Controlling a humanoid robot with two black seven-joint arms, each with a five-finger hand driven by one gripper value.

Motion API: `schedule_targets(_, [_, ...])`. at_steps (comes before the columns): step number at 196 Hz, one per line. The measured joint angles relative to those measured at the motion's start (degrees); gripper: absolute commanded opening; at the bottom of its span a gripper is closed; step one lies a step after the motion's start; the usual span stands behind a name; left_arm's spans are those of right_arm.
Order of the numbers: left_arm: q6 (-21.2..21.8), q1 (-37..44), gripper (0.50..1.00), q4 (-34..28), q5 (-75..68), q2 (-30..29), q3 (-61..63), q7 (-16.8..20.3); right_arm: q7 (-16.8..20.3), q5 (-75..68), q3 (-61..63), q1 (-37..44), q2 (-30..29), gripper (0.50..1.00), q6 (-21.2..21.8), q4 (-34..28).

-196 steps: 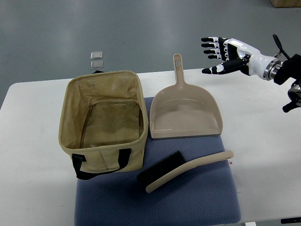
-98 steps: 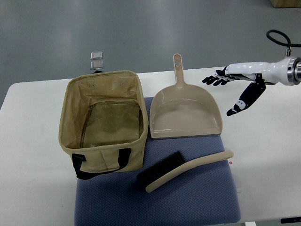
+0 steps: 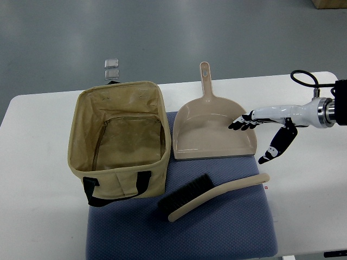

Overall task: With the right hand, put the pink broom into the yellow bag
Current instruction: 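Move the right hand down toward the beige brush handle, then close the right hand around the brush handle near its end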

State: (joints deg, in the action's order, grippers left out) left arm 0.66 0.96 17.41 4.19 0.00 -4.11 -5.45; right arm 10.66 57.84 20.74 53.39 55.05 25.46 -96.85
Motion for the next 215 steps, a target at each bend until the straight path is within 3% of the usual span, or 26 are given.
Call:
schedule_targets(132, [0.0, -0.1, 1.0, 0.0, -0.1, 0.0, 0.2, -0.1, -0.3, 8.6, -1.3, -5.6, -3.5, 0.919, 0.1, 0.5])
schedule_targets(215, [0.0, -0.1, 1.0, 0.0, -0.1, 0.0, 0.0, -0.1, -1.4, 13.3, -1.4, -9.1, -7.1, 0.864, -1.4, 3.2])
